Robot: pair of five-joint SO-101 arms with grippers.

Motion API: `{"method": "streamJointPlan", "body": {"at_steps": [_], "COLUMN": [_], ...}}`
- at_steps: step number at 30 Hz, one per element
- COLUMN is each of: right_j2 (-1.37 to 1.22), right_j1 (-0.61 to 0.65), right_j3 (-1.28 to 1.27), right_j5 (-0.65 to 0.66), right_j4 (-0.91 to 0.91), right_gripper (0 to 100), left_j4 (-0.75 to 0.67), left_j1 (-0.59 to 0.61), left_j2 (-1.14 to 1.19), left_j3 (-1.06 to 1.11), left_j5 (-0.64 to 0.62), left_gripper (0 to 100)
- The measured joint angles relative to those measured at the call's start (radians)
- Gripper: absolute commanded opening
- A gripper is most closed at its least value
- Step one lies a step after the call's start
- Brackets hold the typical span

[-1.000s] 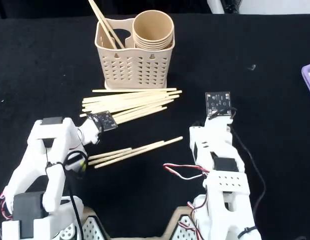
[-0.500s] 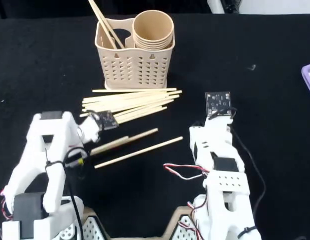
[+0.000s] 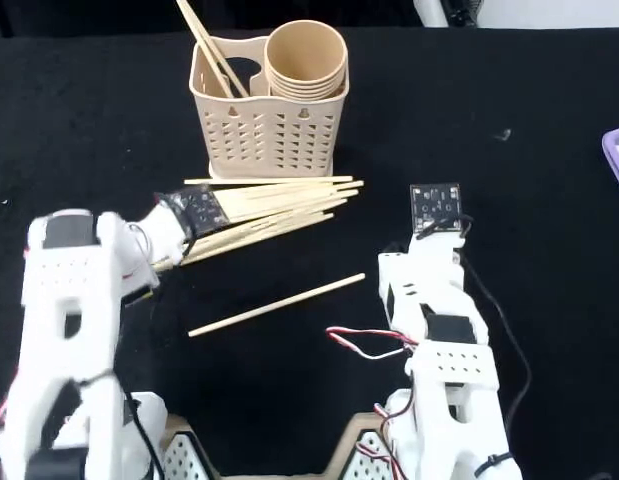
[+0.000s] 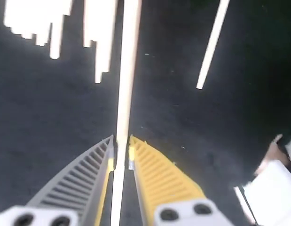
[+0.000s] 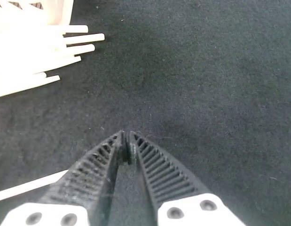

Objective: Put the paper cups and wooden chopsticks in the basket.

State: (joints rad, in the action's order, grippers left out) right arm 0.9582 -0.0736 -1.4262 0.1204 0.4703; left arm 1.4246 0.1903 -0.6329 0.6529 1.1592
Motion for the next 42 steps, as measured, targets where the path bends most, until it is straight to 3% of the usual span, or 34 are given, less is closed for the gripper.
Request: {"method": "streamJointPlan", "body": {"at_steps": [11, 20, 27, 42], "right_j2": [0.0, 0.0, 0.0, 0.0], "right_j1": [0.0, 0.0, 0.0, 0.0], "right_j3": [0.0, 0.0, 0.0, 0.0], "right_j5": [0.0, 0.0, 0.0, 0.0], "right_j4": [0.0, 0.0, 0.0, 0.0], "right_gripper": [1.1, 1.1, 1.1, 1.1], "left_j4": [-0.201, -0.325, -0.661, -1.356], "left_j1": [0.0, -0.149, -0.16, -0.167], "left_j2": [-0.419, -0.779, -0.77, -0.45], "left_j3": [0.186, 0.287, 0.374, 0.371], "left_j5": [-0.4, -0.715, -0.965, -1.404], "left_gripper": [3, 3, 3, 3]}}
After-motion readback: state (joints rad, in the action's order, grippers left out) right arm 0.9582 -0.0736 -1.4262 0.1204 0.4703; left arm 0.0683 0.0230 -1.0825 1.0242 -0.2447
